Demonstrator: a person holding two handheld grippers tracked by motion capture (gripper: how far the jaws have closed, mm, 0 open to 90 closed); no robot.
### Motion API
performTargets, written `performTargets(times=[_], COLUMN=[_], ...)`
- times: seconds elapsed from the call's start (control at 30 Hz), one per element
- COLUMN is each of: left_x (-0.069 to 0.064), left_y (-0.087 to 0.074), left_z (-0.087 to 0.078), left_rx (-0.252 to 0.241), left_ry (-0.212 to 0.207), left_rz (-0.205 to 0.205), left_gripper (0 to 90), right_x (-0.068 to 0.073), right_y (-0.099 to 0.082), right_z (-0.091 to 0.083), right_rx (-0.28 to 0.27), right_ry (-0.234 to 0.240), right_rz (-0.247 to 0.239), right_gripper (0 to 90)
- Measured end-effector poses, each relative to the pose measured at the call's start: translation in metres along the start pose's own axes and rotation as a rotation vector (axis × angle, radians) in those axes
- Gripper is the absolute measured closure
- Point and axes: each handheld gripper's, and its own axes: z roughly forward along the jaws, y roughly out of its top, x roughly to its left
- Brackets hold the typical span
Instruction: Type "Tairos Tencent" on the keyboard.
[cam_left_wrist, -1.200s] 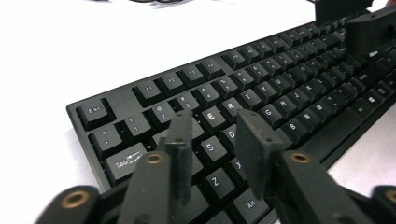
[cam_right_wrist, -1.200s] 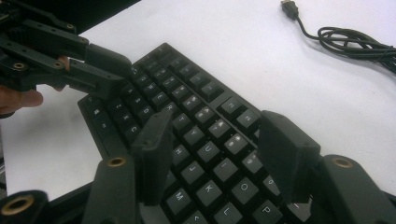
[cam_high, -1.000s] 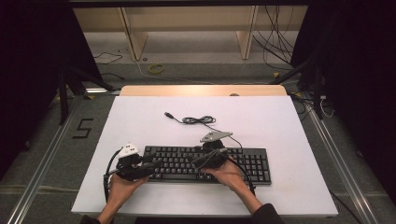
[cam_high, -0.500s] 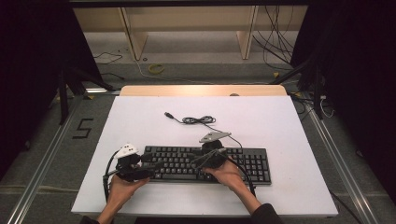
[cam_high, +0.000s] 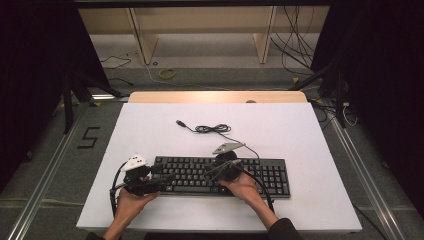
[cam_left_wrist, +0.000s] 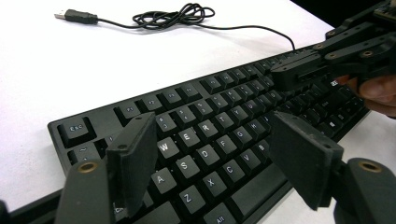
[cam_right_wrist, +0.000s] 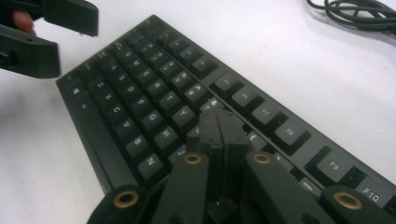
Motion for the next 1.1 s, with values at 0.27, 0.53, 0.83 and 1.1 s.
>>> performTargets(times=[0.27, 0.53, 0.83, 1.1], left_x=[-0.002, -0.002, -0.002, 0.0], left_y=[0.0, 0.0, 0.0, 0.0], left_z=[-0.001, -0.001, -0.001, -0.001], left_rx=[-0.001, -0.005, -0.007, -0.002], left_ry=[-0.013, -0.016, -0.017, -0.013], left_rz=[0.001, -0.002, 0.0, 0.001], left_gripper=[31.9, 31.9, 31.9, 32.0], right_x=[0.0, -0.001, 0.0, 0.001], right_y=[-0.002, -0.004, -0.006, -0.007], right_z=[0.004, 0.008, 0.013, 0.015], right_rx=[0.017, 0.031, 0.045, 0.044], right_ry=[-0.005, -0.011, -0.022, -0.031], right_rz=[-0.005, -0.006, -0.01, -0.005], right_gripper=[90.0, 90.0, 90.0, 90.0])
